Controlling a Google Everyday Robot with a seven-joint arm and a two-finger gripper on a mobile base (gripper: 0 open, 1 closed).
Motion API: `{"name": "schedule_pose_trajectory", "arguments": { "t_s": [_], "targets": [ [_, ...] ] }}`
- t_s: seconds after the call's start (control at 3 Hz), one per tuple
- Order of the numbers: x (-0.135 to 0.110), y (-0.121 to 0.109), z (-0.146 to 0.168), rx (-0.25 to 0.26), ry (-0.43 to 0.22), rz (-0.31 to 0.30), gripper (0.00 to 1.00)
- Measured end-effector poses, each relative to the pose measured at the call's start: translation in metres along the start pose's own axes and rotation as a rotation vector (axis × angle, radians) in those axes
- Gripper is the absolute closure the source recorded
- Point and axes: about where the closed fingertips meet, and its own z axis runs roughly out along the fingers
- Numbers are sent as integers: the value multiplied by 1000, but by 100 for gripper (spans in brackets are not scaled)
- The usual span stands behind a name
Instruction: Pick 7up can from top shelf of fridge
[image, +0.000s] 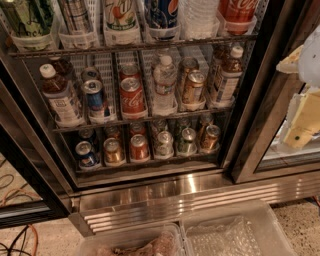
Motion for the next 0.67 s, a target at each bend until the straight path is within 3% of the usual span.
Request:
{"name": "schedule_pose_trajectory", "arguments": {
  "t_s": [0.67],
  "targets": [
    [-8,3,2,-3,-19,-7,0]
  ]
}}
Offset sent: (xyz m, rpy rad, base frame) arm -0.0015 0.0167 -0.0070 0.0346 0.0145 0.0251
